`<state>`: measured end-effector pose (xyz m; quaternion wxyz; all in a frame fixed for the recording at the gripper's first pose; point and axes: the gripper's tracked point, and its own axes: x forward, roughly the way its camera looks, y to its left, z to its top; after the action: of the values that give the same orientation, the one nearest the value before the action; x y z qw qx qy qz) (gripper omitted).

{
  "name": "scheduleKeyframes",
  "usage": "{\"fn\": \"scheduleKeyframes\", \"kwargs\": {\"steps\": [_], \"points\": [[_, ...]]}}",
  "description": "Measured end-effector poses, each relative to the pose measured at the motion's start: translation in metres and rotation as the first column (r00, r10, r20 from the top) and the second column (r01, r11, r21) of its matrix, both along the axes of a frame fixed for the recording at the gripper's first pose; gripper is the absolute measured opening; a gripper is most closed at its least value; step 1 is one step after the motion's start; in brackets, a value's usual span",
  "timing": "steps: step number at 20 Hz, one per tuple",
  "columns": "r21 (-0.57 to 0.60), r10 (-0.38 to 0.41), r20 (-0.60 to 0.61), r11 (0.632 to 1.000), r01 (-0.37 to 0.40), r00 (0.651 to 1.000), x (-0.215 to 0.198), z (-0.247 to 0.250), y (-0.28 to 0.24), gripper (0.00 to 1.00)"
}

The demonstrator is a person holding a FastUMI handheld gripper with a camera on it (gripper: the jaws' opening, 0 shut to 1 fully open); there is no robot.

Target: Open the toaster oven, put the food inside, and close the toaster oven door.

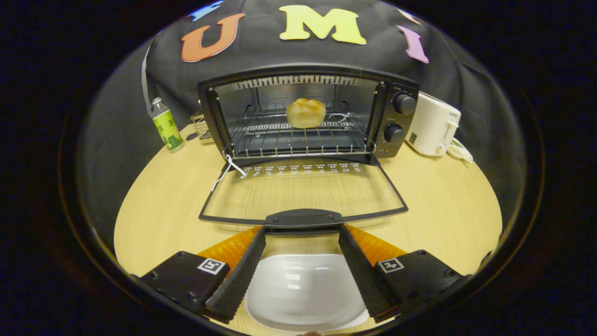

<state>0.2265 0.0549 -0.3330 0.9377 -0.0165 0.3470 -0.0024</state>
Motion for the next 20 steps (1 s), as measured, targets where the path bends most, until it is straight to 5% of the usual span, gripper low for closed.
{"fn": "scheduleKeyframes", "kwargs": {"steps": [4, 8, 20], "points": [[0.019, -0.042, -0.01, 0.999, 0.042, 0.999, 0.002, 0.004, 0.006, 1.0], [-0.012, -0.038, 0.129, 0.999, 0.04, 0.991, 0.022, 0.045, 0.006, 1.0], [0.064, -0.07, -0.11, 0.995, 0.078, 0.991, -0.008, -0.013, 0.003, 1.0]]}}
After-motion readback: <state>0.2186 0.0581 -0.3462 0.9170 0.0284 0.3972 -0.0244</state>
